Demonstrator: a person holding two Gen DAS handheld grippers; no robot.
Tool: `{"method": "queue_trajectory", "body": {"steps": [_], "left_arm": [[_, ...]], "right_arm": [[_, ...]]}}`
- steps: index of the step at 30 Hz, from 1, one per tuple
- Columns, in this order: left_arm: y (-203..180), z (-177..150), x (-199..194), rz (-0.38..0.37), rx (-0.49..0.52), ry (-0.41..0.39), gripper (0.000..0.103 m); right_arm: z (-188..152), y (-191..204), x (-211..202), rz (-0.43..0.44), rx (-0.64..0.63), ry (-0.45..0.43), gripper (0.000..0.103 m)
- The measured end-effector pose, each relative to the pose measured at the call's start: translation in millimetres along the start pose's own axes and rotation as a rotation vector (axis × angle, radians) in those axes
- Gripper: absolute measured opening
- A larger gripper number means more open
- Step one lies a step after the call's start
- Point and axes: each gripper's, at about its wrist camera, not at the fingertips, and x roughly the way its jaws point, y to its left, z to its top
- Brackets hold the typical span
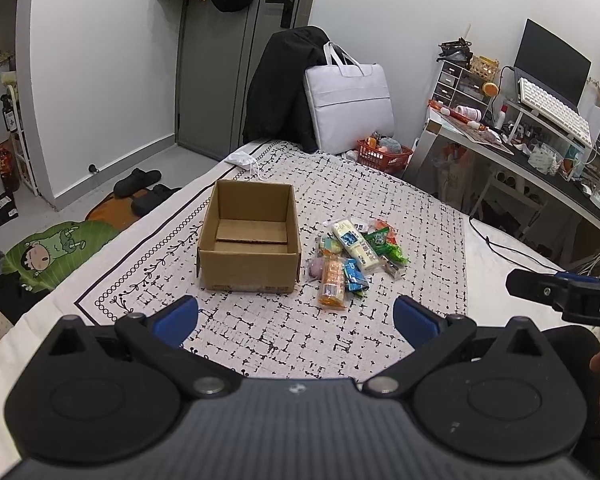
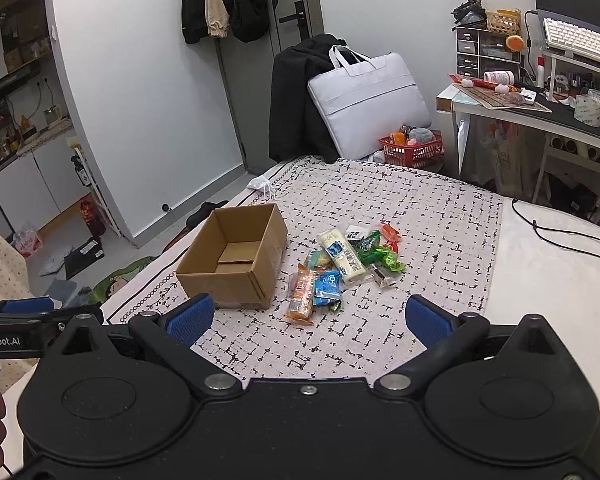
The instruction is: Organize snacks
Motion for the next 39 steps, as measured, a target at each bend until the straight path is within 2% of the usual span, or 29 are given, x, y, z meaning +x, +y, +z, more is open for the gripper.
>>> {"method": "queue_trajectory", "body": {"steps": [23, 39], "left_arm": [[-6.7, -5.7, 1.8, 0.026, 0.015, -0.005, 0.103], [10.3, -9.0, 13.6, 0.035, -0.034, 0.026, 0.103]], "right_arm": [[-0.2, -11.5, -3.8, 0.017, 0.014, -0.037, 0.103], [-4.7, -9.0, 8.0, 0.023, 0.013, -0.008, 0.103]]}}
